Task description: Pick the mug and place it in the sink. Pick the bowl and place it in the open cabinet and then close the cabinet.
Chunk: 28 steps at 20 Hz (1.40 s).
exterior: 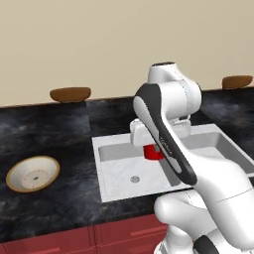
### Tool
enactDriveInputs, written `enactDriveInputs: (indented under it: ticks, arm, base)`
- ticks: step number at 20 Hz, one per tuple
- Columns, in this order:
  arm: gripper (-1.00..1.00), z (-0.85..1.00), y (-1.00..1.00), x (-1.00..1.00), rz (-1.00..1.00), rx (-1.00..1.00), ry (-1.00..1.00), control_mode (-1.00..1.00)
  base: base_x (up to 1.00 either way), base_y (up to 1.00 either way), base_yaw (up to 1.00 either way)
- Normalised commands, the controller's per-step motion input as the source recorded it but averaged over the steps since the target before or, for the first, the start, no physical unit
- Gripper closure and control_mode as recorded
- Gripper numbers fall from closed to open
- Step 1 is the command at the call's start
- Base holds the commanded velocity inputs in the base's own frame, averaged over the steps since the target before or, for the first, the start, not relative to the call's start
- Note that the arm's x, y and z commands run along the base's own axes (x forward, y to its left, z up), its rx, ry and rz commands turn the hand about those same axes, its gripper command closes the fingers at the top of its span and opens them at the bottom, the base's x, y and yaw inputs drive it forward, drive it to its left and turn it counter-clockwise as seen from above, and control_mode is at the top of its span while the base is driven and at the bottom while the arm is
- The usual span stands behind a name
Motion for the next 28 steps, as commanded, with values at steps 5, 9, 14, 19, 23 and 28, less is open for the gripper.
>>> enactDriveInputs:
  ticks: [5,9,14,19,23,28]
  arm:
    - [1.00,0.00,0.00,0.00,0.00,0.00,0.00,1.00]
    - [1.00,0.00,0.00,0.00,0.00,0.00,0.00,1.00]
    - [1.00,-0.14,0.00,0.59,0.00,0.02,0.00,-1.00]
    - [1.00,-0.47,0.00,1.00,0.00,0.02,0.00,-1.00]
    - [1.00,-0.57,0.00,0.98,0.04,0.00,0.08,-1.00]
    - [1.00,-0.72,0.01,0.93,0.03,0.00,0.22,-1.00]
  base:
    - [1.00,0.21,-0.02]
    - [1.00,0.22,0.00]
    - [0.40,0.02,0.00]
    - [0.00,0.00,0.00]
    - [0.00,0.00,0.00]
    - [0.00,0.00,0.00]
